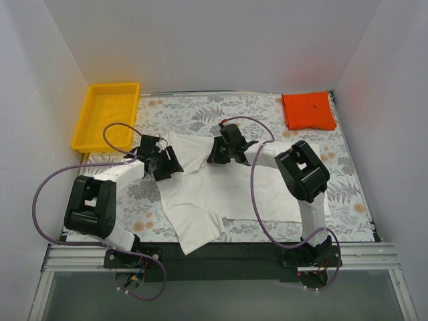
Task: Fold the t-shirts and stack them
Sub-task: Fold the tshirt
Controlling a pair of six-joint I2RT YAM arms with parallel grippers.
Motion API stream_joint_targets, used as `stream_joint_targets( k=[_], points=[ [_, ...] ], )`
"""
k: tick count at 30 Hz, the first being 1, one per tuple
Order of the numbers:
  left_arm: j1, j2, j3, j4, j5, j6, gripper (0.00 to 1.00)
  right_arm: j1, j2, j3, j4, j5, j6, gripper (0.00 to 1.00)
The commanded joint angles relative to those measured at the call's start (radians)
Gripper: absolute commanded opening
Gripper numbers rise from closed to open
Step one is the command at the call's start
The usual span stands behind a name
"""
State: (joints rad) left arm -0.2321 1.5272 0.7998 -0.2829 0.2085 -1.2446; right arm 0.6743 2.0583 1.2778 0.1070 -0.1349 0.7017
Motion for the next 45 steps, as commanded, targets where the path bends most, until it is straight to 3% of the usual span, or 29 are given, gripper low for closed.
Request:
stream_joint_targets(
  k=[1, 11, 14, 19, 21, 25, 33, 45],
  points=[
    [-0.009, 0.007, 0.036, 0.025, -0.032, 0.016, 0.56, -0.002, -0.004, 0.029, 0.020, -0.006, -0.014, 0.11],
    [-0.022, 0.022, 0.049, 0.036, -0.034, 0.020, 0.34, -0.005, -0.020, 0.026, 0.020, -0.009, -0.036, 0.08],
    [-0.029, 0.021, 0.050, 0.034, -0.020, 0.016, 0.20, -0.007, -0.030, 0.022, 0.020, -0.008, -0.044, 0.08],
    [-0.036, -0.024, 0.068, 0.014, 0.035, -0.021, 0.07, -0.005, -0.072, 0.005, 0.019, -0.003, -0.073, 0.16],
    [-0.038, -0.038, 0.088, -0.002, 0.051, -0.048, 0.05, -0.007, -0.090, -0.015, 0.016, 0.004, -0.106, 0.25],
    [-0.039, -0.062, 0.110, -0.024, 0.098, -0.082, 0.03, -0.005, -0.141, -0.043, -0.003, 0.018, -0.154, 0.32],
    [-0.039, -0.050, 0.130, -0.029, 0.137, -0.138, 0.03, 0.016, -0.178, -0.080, -0.010, 0.003, -0.261, 0.33],
    [-0.023, 0.057, 0.243, -0.041, 0.068, -0.128, 0.00, 0.110, -0.136, -0.048, -0.012, 0.126, -0.507, 0.33]
  ],
)
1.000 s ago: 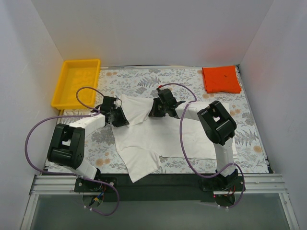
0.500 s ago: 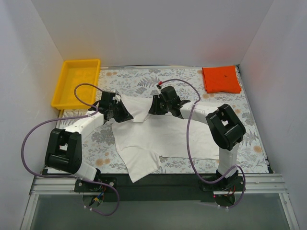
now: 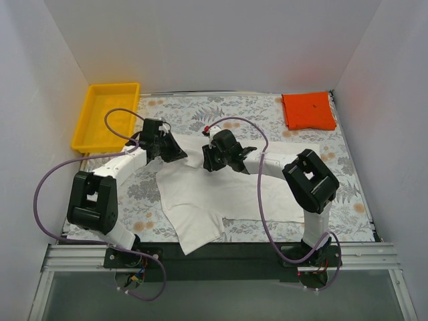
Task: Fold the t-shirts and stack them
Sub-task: Fold the tshirt
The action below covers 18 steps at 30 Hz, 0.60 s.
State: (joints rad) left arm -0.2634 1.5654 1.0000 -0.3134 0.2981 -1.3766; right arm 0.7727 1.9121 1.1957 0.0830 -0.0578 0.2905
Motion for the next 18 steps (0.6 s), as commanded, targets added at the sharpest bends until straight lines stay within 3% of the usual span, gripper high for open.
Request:
stream_joint_targets(
  k=[1, 10, 18],
  points=[
    [0.016, 0.042, 0.060, -0.010, -0.017, 0.004, 0.00, 0.017, 0.016, 0.044, 0.014, 0.053, -0.112, 0.33],
    [0.053, 0.163, 0.137, -0.015, -0.013, 0.024, 0.00, 0.036, 0.080, 0.136, 0.000, 0.096, -0.255, 0.31],
    [0.069, 0.222, 0.167, -0.016, -0.004, 0.031, 0.00, 0.054, 0.131, 0.192, -0.029, 0.038, -0.286, 0.32]
  ],
)
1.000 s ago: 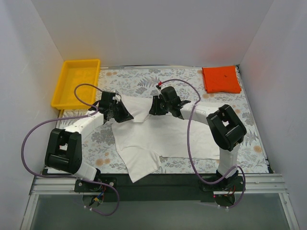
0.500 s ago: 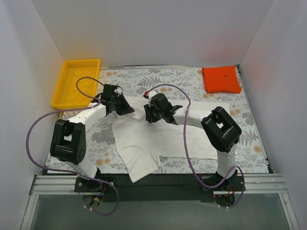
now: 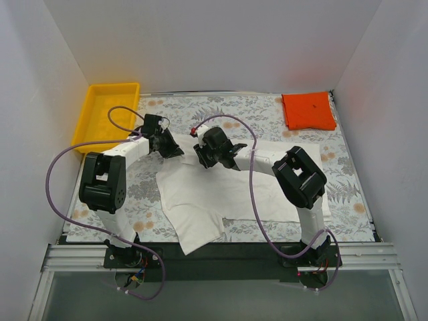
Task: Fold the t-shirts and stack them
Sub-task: Fold the tshirt
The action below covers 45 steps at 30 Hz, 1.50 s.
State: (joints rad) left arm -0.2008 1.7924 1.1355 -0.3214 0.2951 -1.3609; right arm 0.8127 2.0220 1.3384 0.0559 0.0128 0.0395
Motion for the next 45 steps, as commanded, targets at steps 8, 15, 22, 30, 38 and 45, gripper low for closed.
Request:
stream_joint_targets(
  k=[8, 15, 22, 30, 38, 45],
  points=[
    [0.009, 0.009, 0.047, -0.015, -0.002, 0.019, 0.00, 0.023, 0.063, 0.076, -0.022, -0.059, -0.072, 0.32],
    [0.012, 0.009, 0.050, -0.021, -0.004, 0.023, 0.00, 0.023, 0.080, 0.077, -0.044, -0.033, -0.079, 0.32],
    [0.014, 0.001, 0.050, -0.027, -0.007, 0.028, 0.00, 0.023, 0.067, 0.064, -0.054, 0.008, -0.095, 0.23],
    [0.017, -0.011, 0.033, -0.030, -0.014, 0.032, 0.00, 0.023, 0.037, 0.065, -0.088, 0.023, -0.108, 0.03],
    [0.018, -0.050, 0.043, -0.070, -0.031, 0.033, 0.00, 0.023, -0.023, 0.087, -0.148, 0.019, -0.122, 0.01],
    [0.018, -0.106, -0.014, -0.090, -0.010, 0.011, 0.00, 0.023, -0.048, 0.088, -0.208, 0.010, -0.162, 0.01]
  ],
)
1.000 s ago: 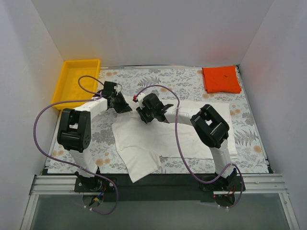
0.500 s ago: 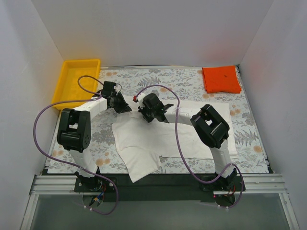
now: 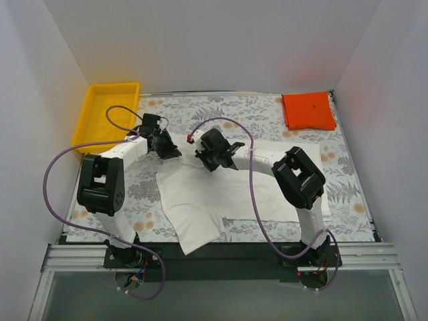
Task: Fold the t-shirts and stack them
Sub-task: Fold the tshirt
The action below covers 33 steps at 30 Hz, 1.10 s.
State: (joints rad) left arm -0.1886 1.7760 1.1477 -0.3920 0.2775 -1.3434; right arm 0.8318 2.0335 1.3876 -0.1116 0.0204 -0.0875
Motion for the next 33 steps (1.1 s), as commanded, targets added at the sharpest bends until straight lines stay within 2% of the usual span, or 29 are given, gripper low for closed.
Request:
stream_joint_targets(
  k=[1, 10, 21, 33],
  points=[
    [0.006, -0.102, -0.034, -0.021, 0.011, -0.008, 0.00, 0.004, -0.064, 0.036, -0.042, 0.001, -0.037, 0.01],
    [0.006, -0.202, -0.105, -0.047, 0.003, -0.034, 0.00, 0.003, -0.088, 0.047, -0.076, -0.043, -0.067, 0.01],
    [0.005, -0.260, -0.224, -0.041, 0.077, -0.091, 0.00, -0.008, -0.099, 0.065, -0.169, -0.089, -0.123, 0.01],
    [-0.018, -0.251, -0.333, 0.021, 0.124, -0.148, 0.00, -0.016, -0.090, 0.082, -0.247, -0.077, -0.181, 0.01]
  ],
)
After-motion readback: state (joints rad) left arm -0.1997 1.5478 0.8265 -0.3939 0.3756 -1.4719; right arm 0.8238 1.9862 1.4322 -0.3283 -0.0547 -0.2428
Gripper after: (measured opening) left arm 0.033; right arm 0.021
